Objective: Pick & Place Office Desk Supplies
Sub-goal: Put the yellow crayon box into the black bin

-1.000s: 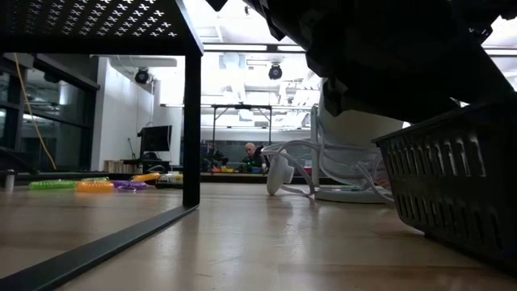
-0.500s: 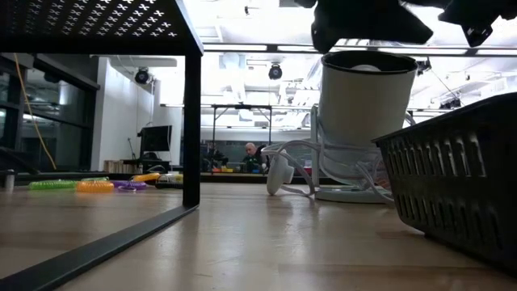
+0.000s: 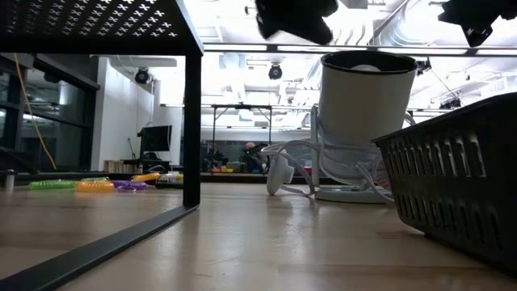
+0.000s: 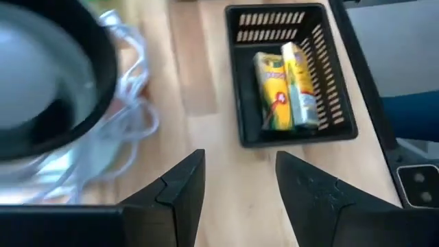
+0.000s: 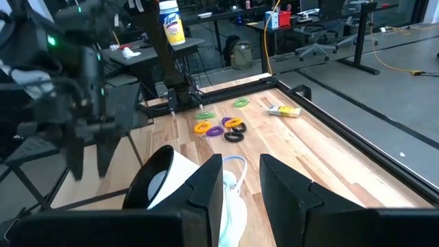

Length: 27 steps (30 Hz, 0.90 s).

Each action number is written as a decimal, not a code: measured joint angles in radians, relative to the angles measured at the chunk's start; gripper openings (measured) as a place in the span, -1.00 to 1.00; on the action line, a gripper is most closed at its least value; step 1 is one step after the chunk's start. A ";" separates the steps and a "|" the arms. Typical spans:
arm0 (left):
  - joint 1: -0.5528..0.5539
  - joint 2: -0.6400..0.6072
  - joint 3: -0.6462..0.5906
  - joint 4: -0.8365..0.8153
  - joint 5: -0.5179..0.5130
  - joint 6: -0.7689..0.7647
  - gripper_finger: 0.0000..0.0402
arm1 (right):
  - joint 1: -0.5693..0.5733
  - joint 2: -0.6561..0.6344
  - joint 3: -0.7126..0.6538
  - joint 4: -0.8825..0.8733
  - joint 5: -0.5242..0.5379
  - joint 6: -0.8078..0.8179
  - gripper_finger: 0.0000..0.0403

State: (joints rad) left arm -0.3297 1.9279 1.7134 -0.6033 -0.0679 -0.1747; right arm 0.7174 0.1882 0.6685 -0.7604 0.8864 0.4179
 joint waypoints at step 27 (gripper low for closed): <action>0.372 -0.113 0.000 -0.546 -0.007 -0.249 -0.14 | 0.000 0.000 0.000 0.000 0.000 0.000 -0.58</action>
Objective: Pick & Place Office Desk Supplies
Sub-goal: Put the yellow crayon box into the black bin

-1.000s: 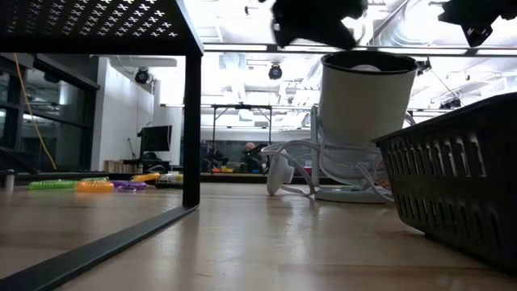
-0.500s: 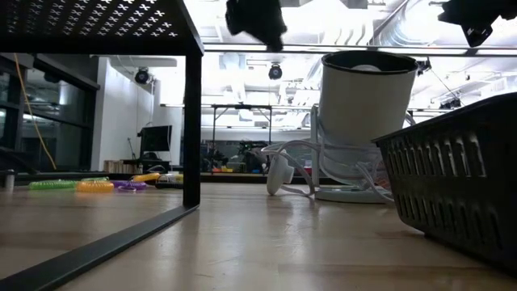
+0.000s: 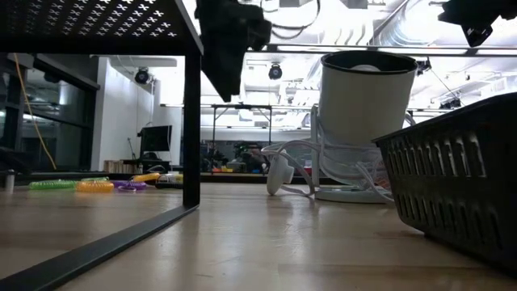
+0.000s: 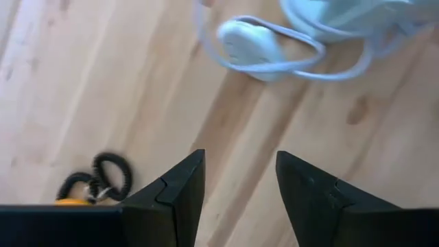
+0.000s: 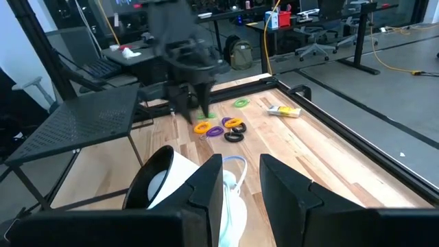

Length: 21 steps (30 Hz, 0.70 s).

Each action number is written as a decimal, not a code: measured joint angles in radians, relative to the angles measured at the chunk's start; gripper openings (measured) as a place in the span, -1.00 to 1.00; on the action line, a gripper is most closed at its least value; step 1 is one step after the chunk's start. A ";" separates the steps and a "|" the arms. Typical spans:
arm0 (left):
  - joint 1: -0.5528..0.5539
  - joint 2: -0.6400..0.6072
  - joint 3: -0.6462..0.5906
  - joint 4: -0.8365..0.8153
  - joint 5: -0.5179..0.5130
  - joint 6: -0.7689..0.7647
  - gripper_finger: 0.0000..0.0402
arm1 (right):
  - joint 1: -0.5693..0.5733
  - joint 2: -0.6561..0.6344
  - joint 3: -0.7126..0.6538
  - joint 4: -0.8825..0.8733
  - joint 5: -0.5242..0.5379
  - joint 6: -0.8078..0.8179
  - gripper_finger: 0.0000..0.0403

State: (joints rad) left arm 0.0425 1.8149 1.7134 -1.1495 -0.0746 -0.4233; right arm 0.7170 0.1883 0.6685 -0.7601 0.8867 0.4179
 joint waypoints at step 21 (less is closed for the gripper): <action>0.469 -0.126 -0.260 0.135 0.068 0.103 -0.14 | 0.000 0.000 0.000 0.000 0.000 0.000 -0.58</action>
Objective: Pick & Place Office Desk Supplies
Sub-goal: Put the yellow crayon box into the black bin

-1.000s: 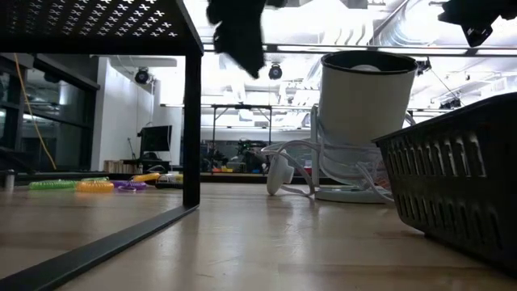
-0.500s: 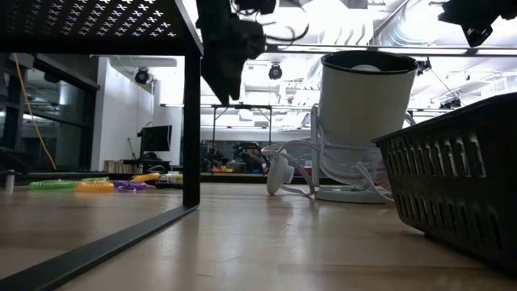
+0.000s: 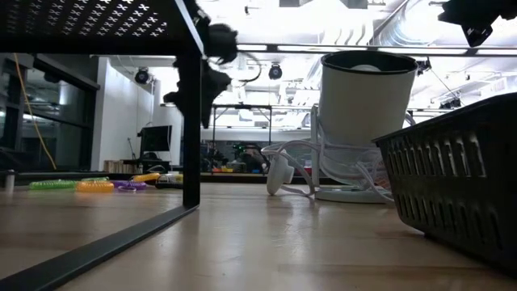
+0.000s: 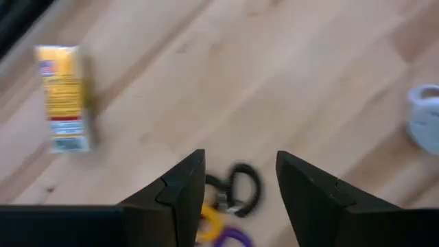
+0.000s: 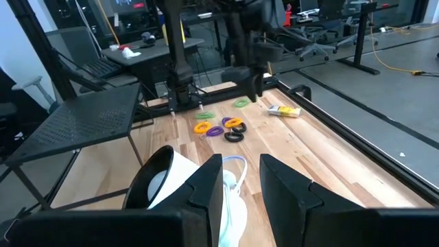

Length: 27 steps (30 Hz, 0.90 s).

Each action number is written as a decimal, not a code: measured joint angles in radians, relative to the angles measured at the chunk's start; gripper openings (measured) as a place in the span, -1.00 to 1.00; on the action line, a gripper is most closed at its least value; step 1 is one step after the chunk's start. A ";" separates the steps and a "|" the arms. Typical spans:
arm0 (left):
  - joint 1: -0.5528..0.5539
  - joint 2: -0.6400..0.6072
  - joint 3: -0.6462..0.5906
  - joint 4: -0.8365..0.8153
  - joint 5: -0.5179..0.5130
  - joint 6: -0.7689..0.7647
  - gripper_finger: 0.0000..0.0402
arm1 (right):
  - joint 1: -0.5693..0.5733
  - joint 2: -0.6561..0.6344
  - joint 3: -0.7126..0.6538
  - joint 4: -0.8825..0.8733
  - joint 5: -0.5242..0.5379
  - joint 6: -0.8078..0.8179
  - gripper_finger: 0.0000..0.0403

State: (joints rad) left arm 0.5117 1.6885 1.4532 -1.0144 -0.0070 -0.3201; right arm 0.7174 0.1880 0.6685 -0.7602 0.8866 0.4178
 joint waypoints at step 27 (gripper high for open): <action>0.259 -0.079 -0.241 0.019 0.053 0.126 -0.14 | 0.000 0.000 0.000 0.000 0.000 0.000 -0.58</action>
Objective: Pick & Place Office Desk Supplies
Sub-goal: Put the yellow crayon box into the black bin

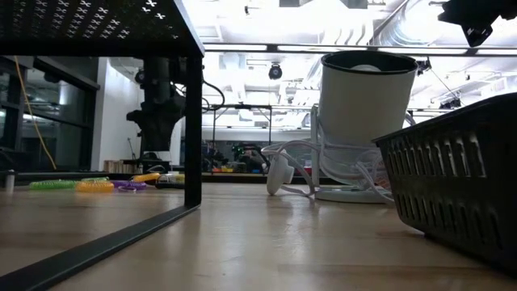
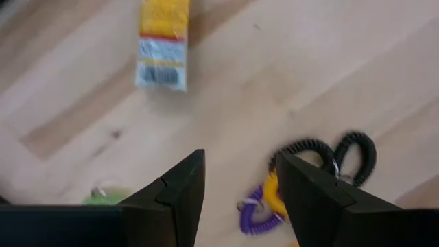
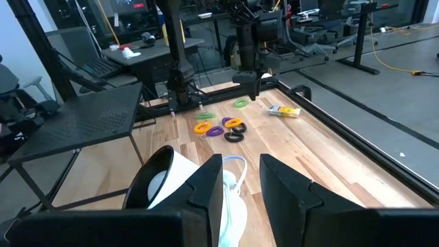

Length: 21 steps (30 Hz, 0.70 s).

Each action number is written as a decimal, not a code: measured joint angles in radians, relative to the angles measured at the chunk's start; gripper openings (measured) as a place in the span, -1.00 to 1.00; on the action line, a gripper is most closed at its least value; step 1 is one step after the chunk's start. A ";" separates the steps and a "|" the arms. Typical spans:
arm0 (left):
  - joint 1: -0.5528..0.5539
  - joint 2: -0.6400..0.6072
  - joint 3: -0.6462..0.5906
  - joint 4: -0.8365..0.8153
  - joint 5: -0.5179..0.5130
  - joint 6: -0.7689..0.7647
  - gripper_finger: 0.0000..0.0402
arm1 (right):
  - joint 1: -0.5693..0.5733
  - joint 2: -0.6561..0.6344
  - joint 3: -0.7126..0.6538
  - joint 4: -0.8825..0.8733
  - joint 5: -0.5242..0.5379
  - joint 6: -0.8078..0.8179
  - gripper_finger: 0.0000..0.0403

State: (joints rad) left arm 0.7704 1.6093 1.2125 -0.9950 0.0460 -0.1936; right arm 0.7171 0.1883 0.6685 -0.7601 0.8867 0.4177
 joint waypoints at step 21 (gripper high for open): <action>-0.174 -0.216 -0.171 0.130 -0.356 -0.230 -0.14 | 0.000 0.000 0.000 0.000 0.000 0.000 -0.58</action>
State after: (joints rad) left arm 0.5965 1.3937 1.0411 -0.8647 -0.3105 -0.4237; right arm 0.7172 0.1883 0.6685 -0.7601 0.8865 0.4179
